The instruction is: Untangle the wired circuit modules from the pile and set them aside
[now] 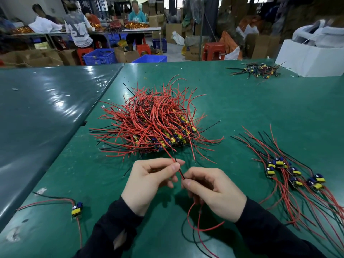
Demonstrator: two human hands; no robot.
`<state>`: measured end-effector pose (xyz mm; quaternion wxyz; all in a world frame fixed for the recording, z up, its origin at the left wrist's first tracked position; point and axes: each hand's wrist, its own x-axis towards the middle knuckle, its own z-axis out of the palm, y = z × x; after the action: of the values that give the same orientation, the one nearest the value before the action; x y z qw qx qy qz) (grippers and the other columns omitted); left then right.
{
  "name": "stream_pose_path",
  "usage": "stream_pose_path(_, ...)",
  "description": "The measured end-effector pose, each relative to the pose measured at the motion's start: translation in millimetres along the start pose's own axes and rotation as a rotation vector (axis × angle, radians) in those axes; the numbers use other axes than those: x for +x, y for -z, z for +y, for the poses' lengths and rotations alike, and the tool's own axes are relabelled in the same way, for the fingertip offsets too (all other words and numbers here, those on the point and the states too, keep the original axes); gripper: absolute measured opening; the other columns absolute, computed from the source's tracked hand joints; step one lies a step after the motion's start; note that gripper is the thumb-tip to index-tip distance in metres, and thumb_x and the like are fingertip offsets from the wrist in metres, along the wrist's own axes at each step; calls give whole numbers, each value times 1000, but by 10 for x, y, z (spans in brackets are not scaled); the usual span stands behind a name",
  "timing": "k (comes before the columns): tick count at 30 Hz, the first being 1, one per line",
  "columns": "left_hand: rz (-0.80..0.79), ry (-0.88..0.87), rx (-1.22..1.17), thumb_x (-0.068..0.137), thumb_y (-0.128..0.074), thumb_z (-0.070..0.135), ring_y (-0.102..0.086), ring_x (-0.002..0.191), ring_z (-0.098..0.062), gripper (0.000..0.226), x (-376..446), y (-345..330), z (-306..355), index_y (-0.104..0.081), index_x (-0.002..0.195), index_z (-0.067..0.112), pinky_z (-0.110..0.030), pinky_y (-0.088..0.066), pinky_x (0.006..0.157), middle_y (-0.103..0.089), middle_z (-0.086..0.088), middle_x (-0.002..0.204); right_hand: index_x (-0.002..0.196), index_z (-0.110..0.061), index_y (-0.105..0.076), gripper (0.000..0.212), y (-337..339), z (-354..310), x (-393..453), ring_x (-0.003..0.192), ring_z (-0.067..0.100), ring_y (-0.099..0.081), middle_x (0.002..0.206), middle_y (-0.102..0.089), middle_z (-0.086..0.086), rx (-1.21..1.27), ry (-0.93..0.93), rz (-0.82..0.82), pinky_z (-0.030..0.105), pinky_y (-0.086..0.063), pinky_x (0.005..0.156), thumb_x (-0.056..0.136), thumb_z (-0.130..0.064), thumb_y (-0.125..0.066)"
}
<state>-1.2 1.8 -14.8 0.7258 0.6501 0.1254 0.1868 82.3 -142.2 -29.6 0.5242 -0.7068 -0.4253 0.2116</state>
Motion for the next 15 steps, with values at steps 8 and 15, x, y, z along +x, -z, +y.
stream_pose_path(8, -66, 116, -233, 63, -64, 7, -55, 49, -6, 12, 3, 102, 136, -76, 66, 5, -13, -43, 46, -63, -2, 60, 70, -24, -62, 16, 26, -97, -26, 53, 11, -49, 56, -54, -3, 163, -20, -96, 23, -42, 55, 84, -21, -56)
stream_pose_path(15, -70, 113, -198, 66, -65, 11, -61, 53, -10, 8, 0, 109, 147, -72, 65, 6, -16, -50, 50, -65, -7, 64, 67, -28, -62, 18, 18, -83, -23, 51, 9, -50, 54, -54, -4, 106, -33, -73, 23, -42, 54, 83, -23, -56)
